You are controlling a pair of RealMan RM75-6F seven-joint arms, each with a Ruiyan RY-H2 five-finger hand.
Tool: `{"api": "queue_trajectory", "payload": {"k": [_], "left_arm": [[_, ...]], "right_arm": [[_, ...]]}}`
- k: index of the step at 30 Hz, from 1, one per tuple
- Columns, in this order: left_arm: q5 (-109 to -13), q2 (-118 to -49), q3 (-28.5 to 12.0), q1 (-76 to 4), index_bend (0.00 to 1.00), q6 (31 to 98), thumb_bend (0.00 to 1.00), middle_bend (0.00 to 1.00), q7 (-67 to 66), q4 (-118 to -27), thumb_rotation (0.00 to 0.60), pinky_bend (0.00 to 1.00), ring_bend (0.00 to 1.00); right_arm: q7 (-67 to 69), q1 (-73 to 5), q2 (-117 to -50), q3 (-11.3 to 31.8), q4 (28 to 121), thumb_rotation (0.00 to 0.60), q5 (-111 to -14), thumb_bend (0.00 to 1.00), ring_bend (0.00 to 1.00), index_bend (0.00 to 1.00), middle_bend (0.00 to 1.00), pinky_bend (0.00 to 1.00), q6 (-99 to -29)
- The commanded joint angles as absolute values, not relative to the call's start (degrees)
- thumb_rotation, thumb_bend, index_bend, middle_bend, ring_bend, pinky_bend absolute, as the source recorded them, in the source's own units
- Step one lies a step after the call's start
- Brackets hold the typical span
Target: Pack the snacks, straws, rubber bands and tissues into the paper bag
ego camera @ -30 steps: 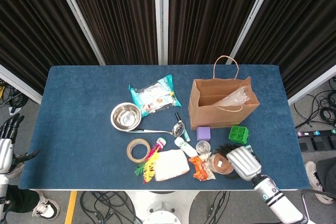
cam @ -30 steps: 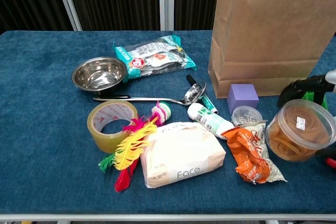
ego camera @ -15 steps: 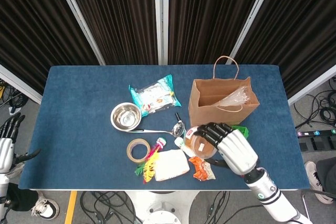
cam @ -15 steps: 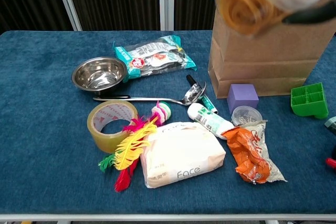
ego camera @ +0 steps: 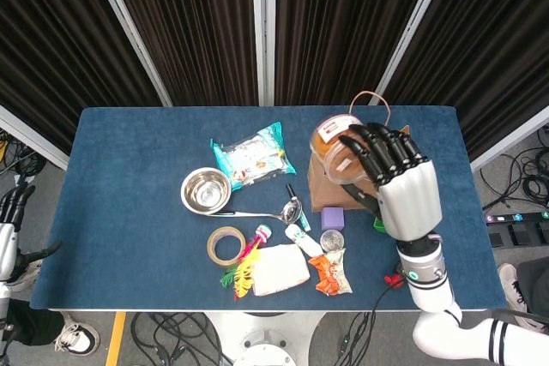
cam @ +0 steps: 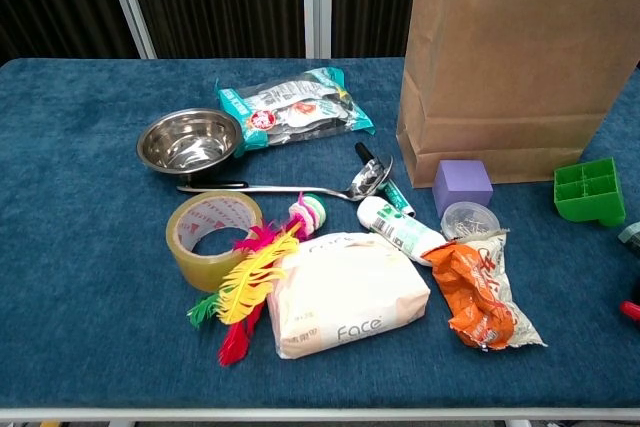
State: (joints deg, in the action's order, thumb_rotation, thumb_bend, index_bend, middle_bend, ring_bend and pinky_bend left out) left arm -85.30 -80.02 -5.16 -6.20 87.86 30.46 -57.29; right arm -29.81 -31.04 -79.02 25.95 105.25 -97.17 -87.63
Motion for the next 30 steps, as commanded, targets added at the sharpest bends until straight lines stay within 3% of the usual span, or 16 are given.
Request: {"api": "queue_trajectory", "payload": {"k": [1,7,14,26,30], "left_arm": [[-85.57,-80.15,-4.97,-6.29,0.1,87.84,0.03,0.14,30.48,-57.17,0.6,0.14,0.01],[-86.15,-80.07,-4.91,-6.8,0.1,87.93,0.04,0.14,30.23,-57.41,0.6,0.14,0.01],[-86.05,-80.01,-4.7,-6.75,0.1,87.64,0.04,0.14,30.32,-57.51,0.6,0.14,0.01],[-86.08,-79.67,-4.66,-6.64,0.1,87.99,0.04,0.14,30.14,-57.72,0.6,0.14,0.01],[-85.87,-79.35,-4.82,-6.7,0.1,87.86,0.04,0.14,29.82,-58.2,0.6,0.14,0.01]], "right_arm": [[-30.93,-30.66,-80.4,26.84,100.23,0.6,-92.94,0.15,0.29,0.36,0.38,0.43,-88.61],[-28.94,-30.51,-80.63,25.81,96.34,0.6,-87.33,0.16,0.29,0.35,0.38,0.43,-86.12],[-29.78,-30.19,-77.06,24.09,102.53,0.6,-78.48,0.16,0.29,0.35,0.38,0.43,-79.02],[-31.27,-33.03,-76.25,24.69,105.42,0.6,-68.56,0.15,0.29,0.35,0.38,0.43,-74.26],[-30.52,-33.85,-76.02,24.66,105.49,0.6,-66.68,0.1,0.28,0.35,0.37,0.43,-73.27]]}}
